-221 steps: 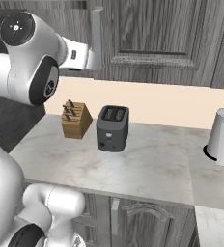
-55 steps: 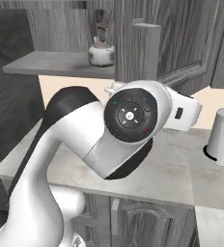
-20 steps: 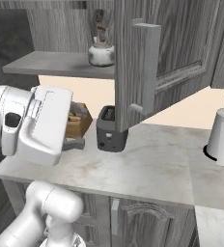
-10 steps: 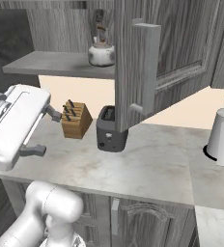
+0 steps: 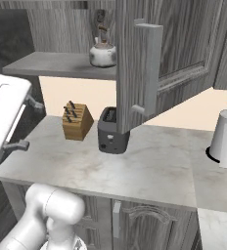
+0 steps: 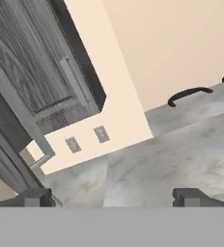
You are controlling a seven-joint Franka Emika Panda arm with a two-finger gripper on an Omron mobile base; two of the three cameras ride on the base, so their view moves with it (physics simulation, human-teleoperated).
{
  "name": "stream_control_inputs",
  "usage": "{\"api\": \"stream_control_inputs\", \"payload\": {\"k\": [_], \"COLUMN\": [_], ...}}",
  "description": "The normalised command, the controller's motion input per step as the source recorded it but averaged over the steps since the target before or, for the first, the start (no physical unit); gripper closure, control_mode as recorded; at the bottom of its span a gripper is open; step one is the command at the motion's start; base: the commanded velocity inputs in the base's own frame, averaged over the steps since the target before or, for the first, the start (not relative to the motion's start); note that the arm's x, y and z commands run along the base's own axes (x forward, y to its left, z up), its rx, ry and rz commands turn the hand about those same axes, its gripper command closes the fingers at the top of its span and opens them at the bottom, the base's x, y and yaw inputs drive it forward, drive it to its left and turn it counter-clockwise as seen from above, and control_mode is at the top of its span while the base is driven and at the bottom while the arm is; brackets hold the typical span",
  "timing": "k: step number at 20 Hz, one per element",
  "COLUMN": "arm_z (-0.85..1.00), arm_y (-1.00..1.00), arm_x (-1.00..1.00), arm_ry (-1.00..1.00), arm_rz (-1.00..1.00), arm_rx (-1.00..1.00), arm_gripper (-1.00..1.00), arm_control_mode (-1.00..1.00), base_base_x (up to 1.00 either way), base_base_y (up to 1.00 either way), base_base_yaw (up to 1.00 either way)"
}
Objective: Open the cabinet, pick the kettle from the cabinet, and place it in the sink.
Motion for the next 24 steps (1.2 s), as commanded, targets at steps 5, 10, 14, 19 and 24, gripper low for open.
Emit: {"api": "stream_control_inputs", "payload": {"k": [5, 10, 14, 19, 24], "arm_z": [0.0, -0.01, -0.04, -0.14, -0.16], "arm_y": [0.0, -0.01, -0.13, -0.13, -0.1], "arm_x": [0.39, 0.45, 0.39, 0.39, 0.48], "arm_ry": [-0.08, -0.11, -0.13, -0.12, 0.0], "arm_rz": [0.07, 0.16, 0.16, 0.05, 0.0], "arm_rx": [0.01, 0.03, 0.0, -0.04, 0.0], "arm_gripper": [-1.0, -1.0, -1.0, -1.0, -1.0], "arm_control_mode": [-1.0, -1.0, -1.0, -1.0, -1.0], "base_base_x": [0.0, 0.0, 0.0, 0.0, 0.0], "base_base_y": [0.0, 0.0, 0.0, 0.0, 0.0], "base_base_yaw": [0.0, 0.0, 0.0, 0.0, 0.0]}}
